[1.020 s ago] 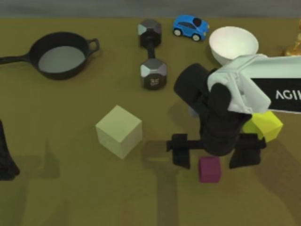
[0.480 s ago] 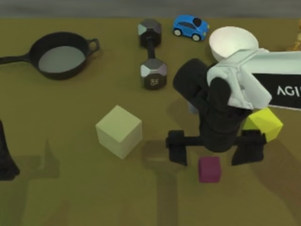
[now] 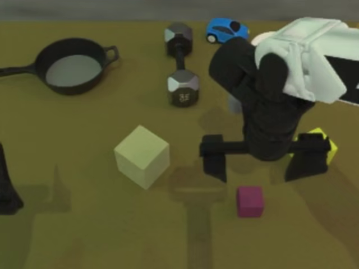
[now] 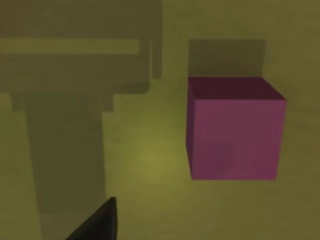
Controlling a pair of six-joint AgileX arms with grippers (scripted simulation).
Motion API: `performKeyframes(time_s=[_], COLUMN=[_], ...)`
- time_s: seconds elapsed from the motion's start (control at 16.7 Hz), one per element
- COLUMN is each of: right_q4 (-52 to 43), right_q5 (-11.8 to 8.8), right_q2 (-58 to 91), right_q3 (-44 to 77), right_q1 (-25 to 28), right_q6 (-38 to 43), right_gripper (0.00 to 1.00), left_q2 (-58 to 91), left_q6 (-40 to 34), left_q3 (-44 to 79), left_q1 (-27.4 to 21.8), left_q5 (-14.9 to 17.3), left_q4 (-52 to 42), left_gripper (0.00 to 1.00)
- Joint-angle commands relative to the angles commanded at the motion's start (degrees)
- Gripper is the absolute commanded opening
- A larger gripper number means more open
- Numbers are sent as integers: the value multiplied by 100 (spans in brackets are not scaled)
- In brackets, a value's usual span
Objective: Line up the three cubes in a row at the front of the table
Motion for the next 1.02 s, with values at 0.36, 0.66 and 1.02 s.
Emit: performKeyframes(time_s=[0.36,0.66,1.02], right_q4=[-21,-129,-227], right_q5=[-9,-49,-115], right_q2=[123,433,767], right_q3=[104,419,768], right_q1=[-221,-988,-2062], right_q6=[-399,-2060,-4501], right_gripper=[100,100,100], left_q2=[0,0,0], left_q6=[0,0,0], left_q3=[0,0,0], left_q1=[0,0,0], left_q5=[0,0,0], left_q4=[0,0,0], left_gripper=[100,100,100])
